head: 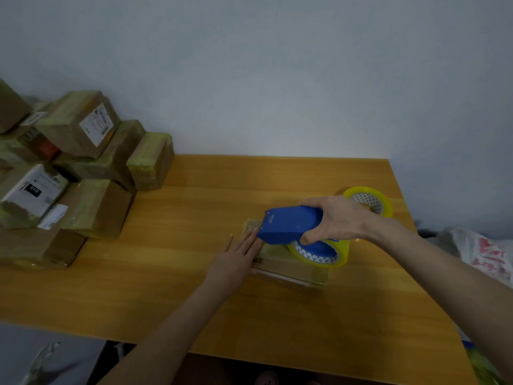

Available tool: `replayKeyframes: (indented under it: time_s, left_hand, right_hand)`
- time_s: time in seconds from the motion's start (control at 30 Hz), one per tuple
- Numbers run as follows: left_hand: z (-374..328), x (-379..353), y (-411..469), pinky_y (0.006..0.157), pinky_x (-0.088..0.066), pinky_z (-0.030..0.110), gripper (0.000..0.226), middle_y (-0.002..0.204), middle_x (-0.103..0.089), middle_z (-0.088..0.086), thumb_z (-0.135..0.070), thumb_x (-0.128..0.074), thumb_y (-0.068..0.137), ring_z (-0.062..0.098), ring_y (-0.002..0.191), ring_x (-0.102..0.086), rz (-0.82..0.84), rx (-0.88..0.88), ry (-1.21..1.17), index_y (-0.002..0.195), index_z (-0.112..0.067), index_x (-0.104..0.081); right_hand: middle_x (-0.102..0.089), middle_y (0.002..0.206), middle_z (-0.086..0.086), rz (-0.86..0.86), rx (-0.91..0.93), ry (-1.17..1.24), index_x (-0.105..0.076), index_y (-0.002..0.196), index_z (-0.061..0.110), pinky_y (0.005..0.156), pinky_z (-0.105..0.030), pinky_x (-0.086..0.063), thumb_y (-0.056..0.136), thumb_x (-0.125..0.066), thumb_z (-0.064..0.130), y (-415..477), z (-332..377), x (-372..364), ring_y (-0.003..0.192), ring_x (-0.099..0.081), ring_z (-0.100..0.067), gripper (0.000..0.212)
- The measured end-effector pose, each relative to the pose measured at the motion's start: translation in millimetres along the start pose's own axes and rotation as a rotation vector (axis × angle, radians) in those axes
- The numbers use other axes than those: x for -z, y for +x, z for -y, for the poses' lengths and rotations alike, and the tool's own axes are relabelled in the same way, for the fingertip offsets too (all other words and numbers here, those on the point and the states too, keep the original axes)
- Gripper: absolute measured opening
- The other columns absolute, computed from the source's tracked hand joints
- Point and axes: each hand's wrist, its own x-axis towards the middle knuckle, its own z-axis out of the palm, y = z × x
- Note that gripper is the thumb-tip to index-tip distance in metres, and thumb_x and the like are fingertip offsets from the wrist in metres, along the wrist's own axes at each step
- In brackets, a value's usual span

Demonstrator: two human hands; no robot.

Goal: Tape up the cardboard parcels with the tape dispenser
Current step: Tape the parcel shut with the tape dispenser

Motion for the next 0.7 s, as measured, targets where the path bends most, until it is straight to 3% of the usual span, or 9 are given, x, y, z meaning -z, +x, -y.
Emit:
replayKeyframes:
  time_s: [0.13, 0.37, 0.57, 0.7]
  left_hand:
    - [-4.1, 1.9, -0.5, 0.118, 0.007, 0.042, 0.074, 0.152, 0.029, -0.005, -0.038, -0.036, 0.101, 0.014, 0.144, 0.02, 0.003, 0.02, 0.003, 0.149, -0.018, 0.017]
    - [0.3, 4.8, -4.4, 0.12, 0.003, 0.041, 0.079, 0.152, 0.029, -0.005, -0.037, -0.039, 0.1, 0.013, 0.145, 0.015, -0.019, 0.014, -0.016, 0.148, -0.02, 0.021]
    - [-1.7, 6.7, -4.9, 0.12, 0.003, 0.041, 0.077, 0.154, 0.026, -0.005, -0.034, -0.038, 0.101, 0.014, 0.146, 0.014, -0.024, -0.013, 0.001, 0.149, -0.021, 0.021]
    - [0.5, 5.5, -5.3, 0.119, 0.002, 0.041, 0.075, 0.153, 0.026, -0.004, -0.024, -0.038, 0.101, 0.015, 0.146, 0.013, -0.049, -0.015, 0.009, 0.149, -0.02, 0.019]
  right_hand:
    - [-0.067, 0.096, 0.005, -0.039, -0.054, -0.02, -0.062, 0.108, 0.023, 0.081, -0.041, -0.057, 0.065, -0.074, 0.054, 1.7, 8.5, 0.8, 0.086, -0.064, -0.015, 0.054]
    - [-0.064, 0.09, 0.008, 0.029, -0.072, -0.044, -0.06, 0.093, 0.036, 0.073, -0.036, -0.051, 0.066, -0.079, 0.045, -23.2, -24.2, 25.9, 0.081, -0.062, -0.014, 0.034]
    - [-0.058, 0.115, 0.002, 0.091, -0.106, 0.046, -0.056, 0.121, 0.03, 0.091, -0.044, -0.05, 0.073, -0.08, 0.027, -50.3, -70.4, 10.7, 0.102, -0.059, -0.02, 0.054]
    - [-0.059, 0.11, 0.009, 0.059, -0.168, 0.101, -0.052, 0.111, 0.042, 0.091, -0.04, -0.049, 0.072, -0.079, 0.021, -71.9, -108.2, 3.6, 0.099, -0.059, -0.016, 0.052]
